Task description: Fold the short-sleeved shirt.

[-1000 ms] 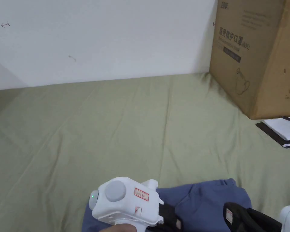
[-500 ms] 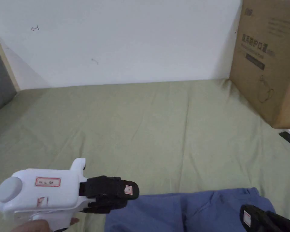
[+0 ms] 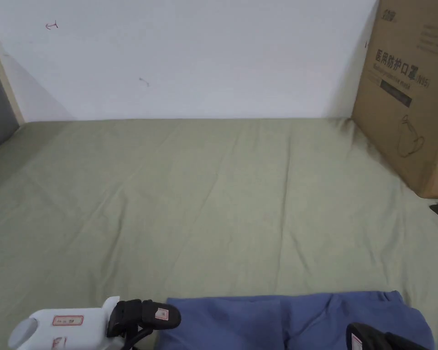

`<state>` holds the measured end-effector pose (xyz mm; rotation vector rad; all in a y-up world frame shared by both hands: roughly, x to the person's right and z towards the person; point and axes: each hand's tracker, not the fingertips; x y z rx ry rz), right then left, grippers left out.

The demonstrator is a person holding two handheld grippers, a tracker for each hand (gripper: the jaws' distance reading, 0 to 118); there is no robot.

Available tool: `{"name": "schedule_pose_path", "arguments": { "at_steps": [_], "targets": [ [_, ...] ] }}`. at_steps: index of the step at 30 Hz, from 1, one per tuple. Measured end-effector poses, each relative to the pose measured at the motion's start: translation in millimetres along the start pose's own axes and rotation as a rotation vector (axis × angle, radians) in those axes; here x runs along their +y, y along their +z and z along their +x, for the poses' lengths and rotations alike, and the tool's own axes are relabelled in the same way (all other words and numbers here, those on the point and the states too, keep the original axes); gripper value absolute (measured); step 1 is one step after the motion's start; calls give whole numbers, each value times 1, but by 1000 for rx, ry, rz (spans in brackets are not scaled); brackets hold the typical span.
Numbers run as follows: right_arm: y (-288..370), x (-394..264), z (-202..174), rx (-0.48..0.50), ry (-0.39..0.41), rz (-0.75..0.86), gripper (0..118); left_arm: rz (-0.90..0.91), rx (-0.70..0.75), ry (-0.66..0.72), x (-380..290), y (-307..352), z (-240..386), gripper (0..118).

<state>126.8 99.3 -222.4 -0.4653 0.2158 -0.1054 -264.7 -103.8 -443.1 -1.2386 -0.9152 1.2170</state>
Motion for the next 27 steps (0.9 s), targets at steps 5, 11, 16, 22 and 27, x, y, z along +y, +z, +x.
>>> {"name": "schedule_pose_path", "arguments": {
  "at_steps": [5,11,16,22,27],
  "targets": [
    [-11,1,-2,4,22,-26,0,-56,-35,-15,16,-39,-3,118],
    [-14,-6,-6,19,10,-39,0,54,283,45,21,-49,-25,12],
    [-10,-6,-7,23,14,-54,0,66,459,-224,11,-56,21,12],
    [2,2,-7,48,26,-18,0,36,794,-416,-9,-23,100,12],
    [8,0,-4,74,-5,13,0,78,1337,-554,-14,29,129,12]
  ]
}}
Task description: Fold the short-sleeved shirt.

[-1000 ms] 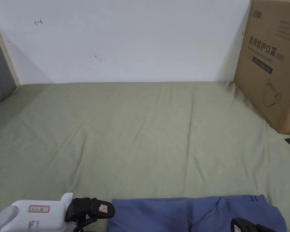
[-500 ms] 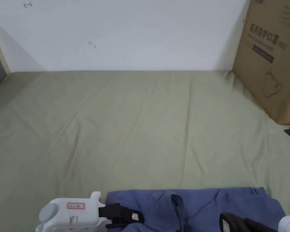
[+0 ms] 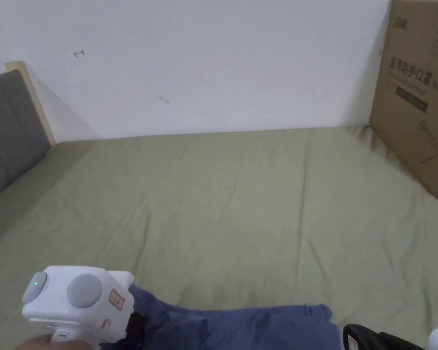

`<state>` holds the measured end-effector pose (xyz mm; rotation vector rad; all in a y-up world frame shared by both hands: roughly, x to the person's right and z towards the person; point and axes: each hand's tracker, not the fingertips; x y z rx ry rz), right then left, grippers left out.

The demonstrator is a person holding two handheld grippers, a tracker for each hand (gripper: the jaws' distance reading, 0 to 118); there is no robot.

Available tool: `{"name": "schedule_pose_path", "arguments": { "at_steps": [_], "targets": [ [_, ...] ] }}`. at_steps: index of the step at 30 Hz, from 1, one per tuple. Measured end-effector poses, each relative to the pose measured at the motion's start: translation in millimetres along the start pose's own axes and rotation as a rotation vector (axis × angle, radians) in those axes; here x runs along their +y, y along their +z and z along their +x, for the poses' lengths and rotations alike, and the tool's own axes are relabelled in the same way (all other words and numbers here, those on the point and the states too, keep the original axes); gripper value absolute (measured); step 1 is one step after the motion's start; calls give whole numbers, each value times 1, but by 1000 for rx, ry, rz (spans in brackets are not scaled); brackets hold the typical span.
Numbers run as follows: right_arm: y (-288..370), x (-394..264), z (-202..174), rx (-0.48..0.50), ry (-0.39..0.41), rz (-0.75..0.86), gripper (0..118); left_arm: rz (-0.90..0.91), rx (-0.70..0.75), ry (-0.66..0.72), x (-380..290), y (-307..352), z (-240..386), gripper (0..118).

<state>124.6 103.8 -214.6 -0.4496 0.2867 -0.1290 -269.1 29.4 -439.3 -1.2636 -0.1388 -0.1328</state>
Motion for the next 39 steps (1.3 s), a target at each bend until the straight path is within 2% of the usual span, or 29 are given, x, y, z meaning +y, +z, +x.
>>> {"name": "schedule_pose_path", "arguments": {
  "at_steps": [3,7,11,16,17,18,20,21,23,24,28,30,32,33,35,36,39],
  "targets": [
    [1,-3,3,15,-13,-4,0,-22,146,-6,-6,10,-2,12],
    [7,-7,8,19,-17,-6,0,-18,135,3,2,5,25,13],
    [13,-8,21,5,-41,-5,0,-47,-87,25,18,-9,78,13],
    [19,-11,38,-32,-55,-16,0,-101,-274,63,30,-22,143,15],
    [19,-12,42,-39,-59,-17,0,-114,-321,77,33,-26,154,21],
    [19,-14,46,-38,-72,-16,0,-132,-375,96,30,-23,170,43],
    [19,-17,53,-26,-116,-14,0,-150,-523,142,31,-32,184,102],
    [18,-18,55,-28,-128,-20,0,-164,-617,173,30,-37,188,118],
    [17,-20,58,-24,-138,-23,0,-170,-774,234,29,-34,189,118],
    [17,-21,58,-25,-136,-24,0,-173,-772,246,32,-31,191,118],
    [19,-20,57,-23,-123,-20,0,-51,-704,225,31,-3,169,118],
    [20,-20,57,-21,-122,-15,0,39,-580,187,24,17,162,118],
    [19,-20,57,-21,-123,-11,0,123,-391,104,16,32,165,109],
    [19,-20,56,-21,-124,-10,0,154,-303,36,14,36,169,83],
    [17,-20,56,-20,-127,-11,0,187,-216,-95,12,22,174,19],
    [16,-20,56,-20,-128,-13,0,200,-177,-144,12,16,179,5],
    [16,-21,53,-13,-132,-17,0,143,-213,-149,7,-8,196,5]
  ]
}}
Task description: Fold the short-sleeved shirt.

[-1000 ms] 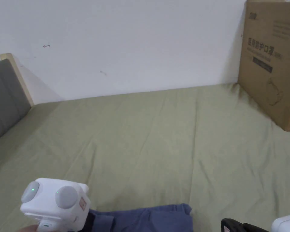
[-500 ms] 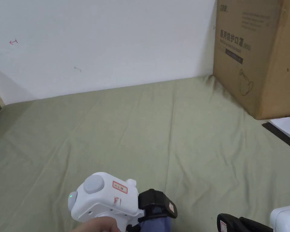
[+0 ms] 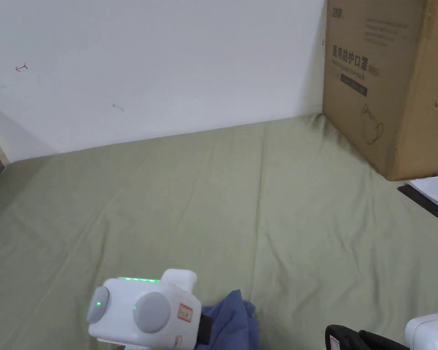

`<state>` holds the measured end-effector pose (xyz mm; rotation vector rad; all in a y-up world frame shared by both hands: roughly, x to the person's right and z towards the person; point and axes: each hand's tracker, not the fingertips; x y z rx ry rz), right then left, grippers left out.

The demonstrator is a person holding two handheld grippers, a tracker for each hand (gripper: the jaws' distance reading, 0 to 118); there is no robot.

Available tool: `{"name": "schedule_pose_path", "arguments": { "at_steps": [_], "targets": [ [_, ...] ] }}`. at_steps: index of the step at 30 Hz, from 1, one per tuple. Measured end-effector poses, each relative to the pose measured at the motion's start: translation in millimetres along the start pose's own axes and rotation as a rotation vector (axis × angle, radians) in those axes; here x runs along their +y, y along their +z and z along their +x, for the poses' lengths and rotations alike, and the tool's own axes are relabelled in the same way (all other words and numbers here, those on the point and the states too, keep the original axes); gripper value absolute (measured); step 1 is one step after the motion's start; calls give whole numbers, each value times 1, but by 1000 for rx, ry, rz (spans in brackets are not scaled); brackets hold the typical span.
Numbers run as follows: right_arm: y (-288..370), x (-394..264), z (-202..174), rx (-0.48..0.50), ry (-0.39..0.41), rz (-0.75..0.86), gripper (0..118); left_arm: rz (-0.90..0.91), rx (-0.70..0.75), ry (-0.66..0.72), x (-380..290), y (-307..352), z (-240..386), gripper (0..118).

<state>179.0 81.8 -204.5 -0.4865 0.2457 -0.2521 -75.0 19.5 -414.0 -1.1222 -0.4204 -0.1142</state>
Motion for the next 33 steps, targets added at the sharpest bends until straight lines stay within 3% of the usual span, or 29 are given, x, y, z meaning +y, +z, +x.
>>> {"name": "schedule_pose_path", "arguments": {
  "at_steps": [3,8,13,16,19,23,26,28,31,33],
  "targets": [
    [1,-1,-4,-10,16,-3,0,-87,-139,56,-9,-27,21,5],
    [1,0,-6,-1,18,-4,0,-57,-102,31,-4,-46,41,5],
    [9,6,-11,3,22,9,0,-30,-444,194,-4,-22,18,5],
    [16,13,-14,5,21,37,0,105,-484,223,-13,26,14,5],
    [28,28,-21,23,21,110,0,443,-409,164,-34,103,2,5],
    [41,48,-42,17,87,259,0,801,-226,129,-77,185,-16,5],
    [43,51,-58,-47,140,411,0,1037,153,47,-113,220,-9,5],
    [39,47,-67,-111,193,528,0,1183,304,26,-130,225,-4,5],
    [26,37,-80,-259,272,664,0,1230,349,77,-140,220,-11,5],
    [12,31,-84,-353,283,703,0,1178,395,112,-139,208,-17,5]
  ]
}}
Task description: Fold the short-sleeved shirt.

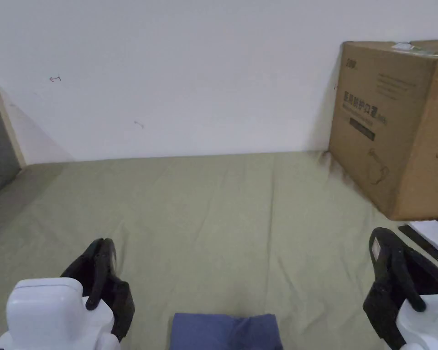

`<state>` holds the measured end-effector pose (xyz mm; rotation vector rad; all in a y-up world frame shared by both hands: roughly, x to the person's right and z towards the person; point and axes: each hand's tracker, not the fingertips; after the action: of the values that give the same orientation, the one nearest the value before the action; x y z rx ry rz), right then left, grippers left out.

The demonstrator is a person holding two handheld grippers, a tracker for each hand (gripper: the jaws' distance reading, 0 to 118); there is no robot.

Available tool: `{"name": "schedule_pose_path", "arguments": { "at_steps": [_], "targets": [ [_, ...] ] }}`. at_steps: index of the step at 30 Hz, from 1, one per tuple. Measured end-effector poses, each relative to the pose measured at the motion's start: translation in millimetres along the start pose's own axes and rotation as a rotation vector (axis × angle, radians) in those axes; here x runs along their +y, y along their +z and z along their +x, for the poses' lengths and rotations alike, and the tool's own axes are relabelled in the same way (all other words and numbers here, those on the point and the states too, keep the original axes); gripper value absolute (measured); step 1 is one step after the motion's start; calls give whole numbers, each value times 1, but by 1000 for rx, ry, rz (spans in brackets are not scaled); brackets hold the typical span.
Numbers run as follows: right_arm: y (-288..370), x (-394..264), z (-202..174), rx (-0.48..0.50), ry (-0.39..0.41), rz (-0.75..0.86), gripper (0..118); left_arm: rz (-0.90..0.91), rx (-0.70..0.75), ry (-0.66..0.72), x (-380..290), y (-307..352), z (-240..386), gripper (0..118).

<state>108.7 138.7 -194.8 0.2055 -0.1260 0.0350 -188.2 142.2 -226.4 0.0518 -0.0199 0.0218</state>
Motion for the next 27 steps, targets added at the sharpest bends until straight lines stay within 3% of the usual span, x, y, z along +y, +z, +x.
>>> {"name": "schedule_pose_path", "arguments": {
  "at_steps": [2,6,15,20,22,24,25,27],
  "targets": [
    [-9,-13,-4,-49,1,-23,0,-6,44,12,-11,-7,-7,5],
    [-13,-21,-6,-56,-6,-109,0,-35,108,-43,-19,-8,-10,5],
    [-8,-29,-1,-80,13,-131,0,-16,63,-6,-21,-3,-10,5],
    [-11,-23,6,-72,-29,-154,0,-35,64,18,-21,-3,-11,5],
    [-17,-19,9,65,-36,-191,0,-54,40,32,-20,-1,-16,5],
    [-40,-25,7,318,-33,-332,0,-100,-92,88,-19,-3,-26,5],
    [-58,-32,4,439,-51,-497,0,-138,-140,117,-20,-6,-29,5],
    [-105,-66,-2,676,-195,-954,0,-212,-165,142,-22,-10,-33,5]
  ]
}}
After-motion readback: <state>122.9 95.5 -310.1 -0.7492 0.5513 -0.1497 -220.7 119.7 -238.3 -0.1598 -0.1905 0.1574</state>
